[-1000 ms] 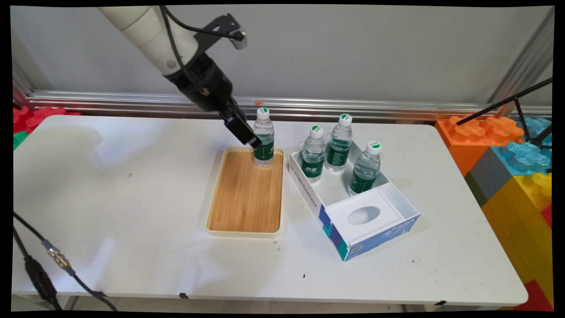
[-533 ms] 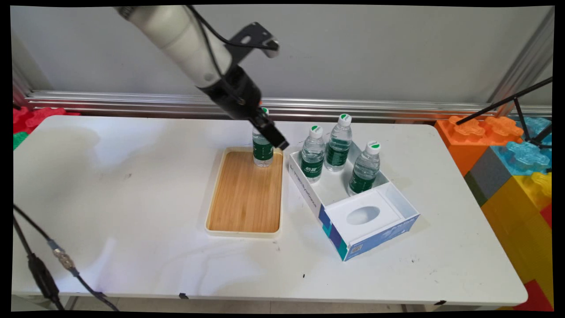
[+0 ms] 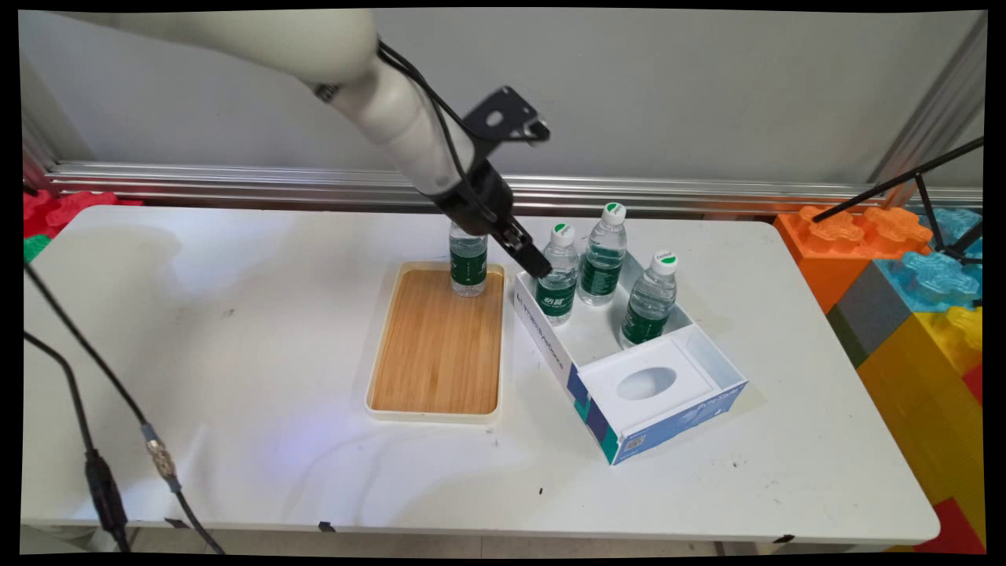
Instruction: Pick up the green bottle from the white box, then place the picked object on the tray
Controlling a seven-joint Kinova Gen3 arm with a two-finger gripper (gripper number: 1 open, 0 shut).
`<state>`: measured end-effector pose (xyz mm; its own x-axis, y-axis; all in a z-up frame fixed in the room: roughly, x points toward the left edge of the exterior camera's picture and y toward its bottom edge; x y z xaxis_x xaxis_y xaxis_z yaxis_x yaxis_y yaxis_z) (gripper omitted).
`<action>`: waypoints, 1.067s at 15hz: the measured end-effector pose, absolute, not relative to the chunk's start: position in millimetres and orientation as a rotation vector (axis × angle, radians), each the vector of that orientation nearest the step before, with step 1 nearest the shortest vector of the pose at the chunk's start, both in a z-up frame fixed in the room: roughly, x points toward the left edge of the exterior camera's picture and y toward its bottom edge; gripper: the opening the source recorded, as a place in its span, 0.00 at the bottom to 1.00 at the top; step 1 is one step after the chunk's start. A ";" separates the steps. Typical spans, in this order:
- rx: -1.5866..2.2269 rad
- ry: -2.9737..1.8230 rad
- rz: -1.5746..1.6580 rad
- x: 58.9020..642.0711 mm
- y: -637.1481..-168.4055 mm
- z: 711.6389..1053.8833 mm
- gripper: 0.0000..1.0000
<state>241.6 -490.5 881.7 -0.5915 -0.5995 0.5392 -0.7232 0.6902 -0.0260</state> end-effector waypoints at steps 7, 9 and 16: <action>0.934 -2.411 0.327 225.3 -518.3 832.1 1.00; 0.907 -2.406 0.328 221.9 -523.2 823.5 1.00; 0.815 -2.395 0.368 221.3 -528.1 822.7 0.00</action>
<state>221.3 -528.1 822.7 -0.6473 -0.4678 0.6019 -0.6270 0.7757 -0.0714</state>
